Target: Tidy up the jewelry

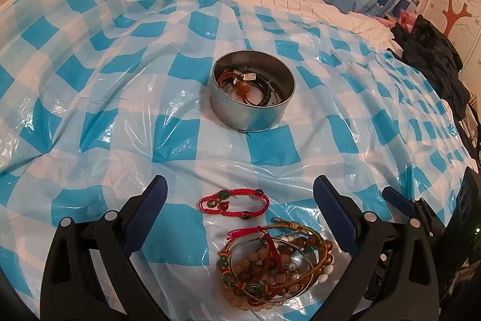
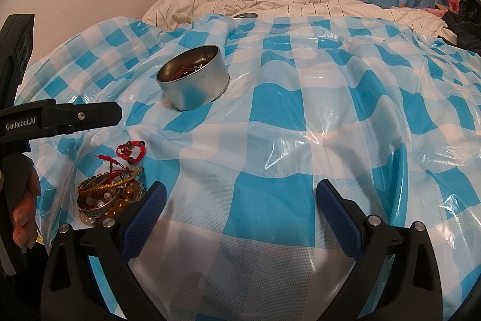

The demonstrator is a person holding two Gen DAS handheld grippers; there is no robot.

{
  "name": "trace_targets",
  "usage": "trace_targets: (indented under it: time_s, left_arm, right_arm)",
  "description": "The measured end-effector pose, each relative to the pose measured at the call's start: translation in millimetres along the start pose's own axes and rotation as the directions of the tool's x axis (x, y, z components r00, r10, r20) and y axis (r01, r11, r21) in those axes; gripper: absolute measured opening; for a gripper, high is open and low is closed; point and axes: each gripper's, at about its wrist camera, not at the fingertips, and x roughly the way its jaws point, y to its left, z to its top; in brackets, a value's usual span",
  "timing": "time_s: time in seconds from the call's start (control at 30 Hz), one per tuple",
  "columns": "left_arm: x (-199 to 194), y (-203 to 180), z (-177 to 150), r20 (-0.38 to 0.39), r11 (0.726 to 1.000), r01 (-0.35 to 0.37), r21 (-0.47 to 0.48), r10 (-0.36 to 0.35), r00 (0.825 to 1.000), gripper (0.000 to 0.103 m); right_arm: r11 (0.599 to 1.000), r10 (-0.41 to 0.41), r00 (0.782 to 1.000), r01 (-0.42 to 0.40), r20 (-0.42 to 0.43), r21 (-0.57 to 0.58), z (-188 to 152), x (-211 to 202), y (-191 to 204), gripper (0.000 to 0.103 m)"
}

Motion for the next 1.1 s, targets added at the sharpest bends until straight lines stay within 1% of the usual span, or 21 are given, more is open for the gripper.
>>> trace_targets:
  time_s: [0.13,1.1]
  left_arm:
    - [-0.3,-3.0,-6.7,-0.002,1.000,0.001,0.002,-0.001,1.000,0.094]
    - [0.5,-4.9,-6.0,-0.005,1.000,-0.001,0.002,0.001,1.000,0.094]
  right_arm:
    - [1.000,0.000,1.000,0.000,0.000,0.000,0.1,-0.1,-0.1,0.096]
    - [1.000,0.001,1.000,-0.001,0.001,0.000,0.2,0.2,0.0,0.096]
